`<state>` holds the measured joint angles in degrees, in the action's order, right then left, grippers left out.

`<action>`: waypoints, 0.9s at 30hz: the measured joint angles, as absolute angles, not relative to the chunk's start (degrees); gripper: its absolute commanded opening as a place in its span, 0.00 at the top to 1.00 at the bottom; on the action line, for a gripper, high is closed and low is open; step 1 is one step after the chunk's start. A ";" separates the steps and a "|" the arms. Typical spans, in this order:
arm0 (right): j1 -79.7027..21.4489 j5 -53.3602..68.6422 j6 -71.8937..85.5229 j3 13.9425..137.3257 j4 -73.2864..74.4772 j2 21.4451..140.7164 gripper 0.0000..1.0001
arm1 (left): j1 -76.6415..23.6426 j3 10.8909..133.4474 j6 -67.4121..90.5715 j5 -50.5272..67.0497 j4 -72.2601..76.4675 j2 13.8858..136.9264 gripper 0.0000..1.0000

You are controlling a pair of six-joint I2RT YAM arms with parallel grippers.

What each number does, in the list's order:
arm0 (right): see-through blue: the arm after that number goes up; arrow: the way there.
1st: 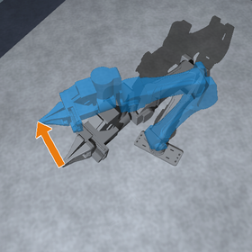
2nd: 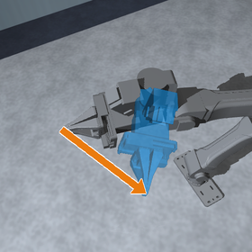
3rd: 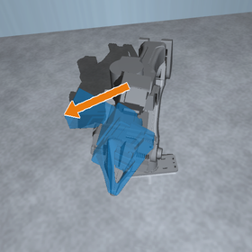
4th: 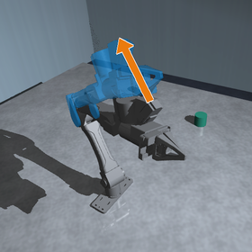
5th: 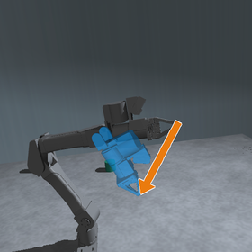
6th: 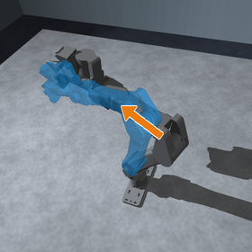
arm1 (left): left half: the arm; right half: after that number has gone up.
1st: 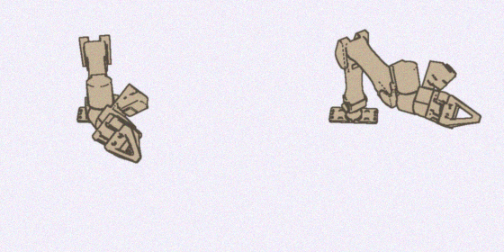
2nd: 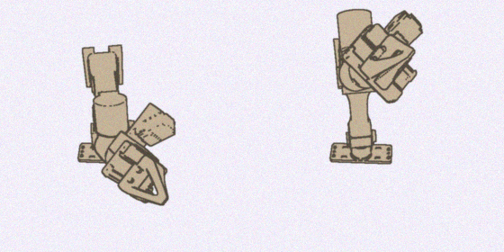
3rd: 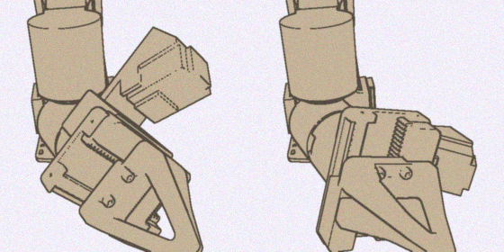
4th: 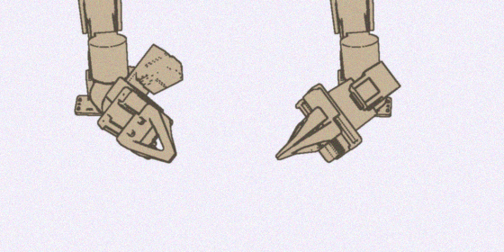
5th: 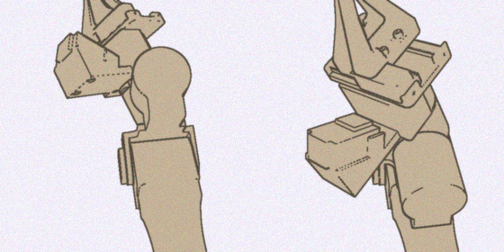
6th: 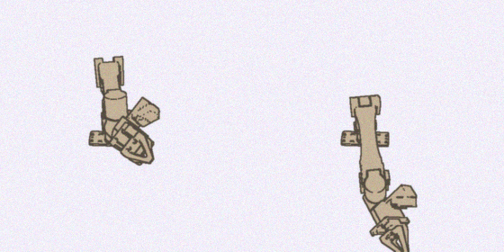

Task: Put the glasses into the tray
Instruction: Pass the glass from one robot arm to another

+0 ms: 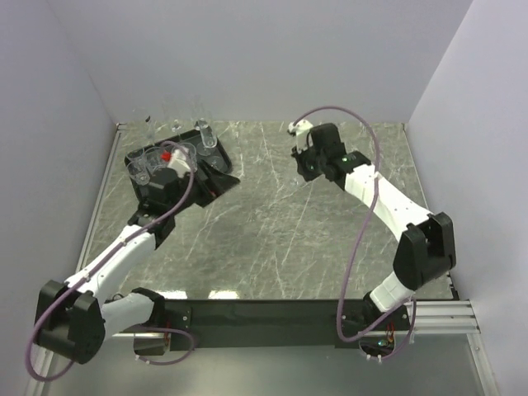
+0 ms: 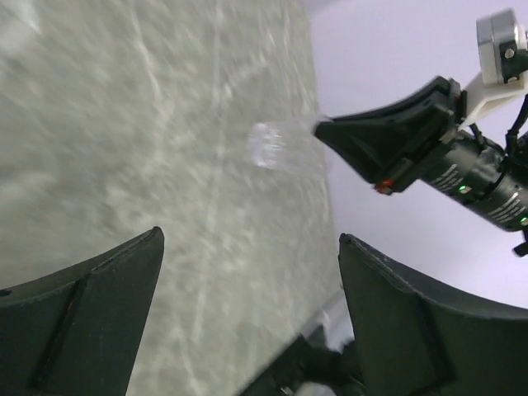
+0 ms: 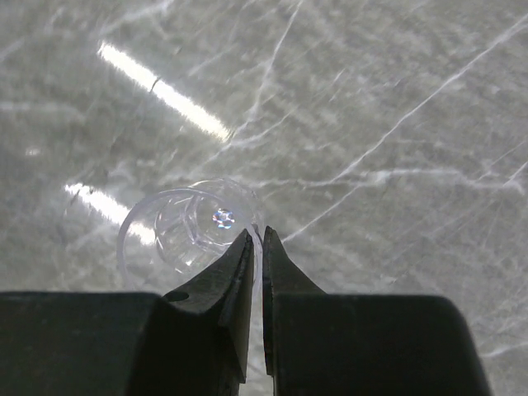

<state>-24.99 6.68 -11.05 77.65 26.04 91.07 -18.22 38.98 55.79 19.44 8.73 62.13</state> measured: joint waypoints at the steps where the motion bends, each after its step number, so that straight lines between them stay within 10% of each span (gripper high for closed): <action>1: -25.96 5.93 -11.57 76.12 26.00 90.02 0.95 | -20.49 39.68 57.01 18.72 8.08 62.94 0.12; 27: -37.65 -3.88 -15.94 69.69 26.13 81.17 0.94 | -45.30 58.83 68.82 -1.58 -7.60 81.84 0.46</action>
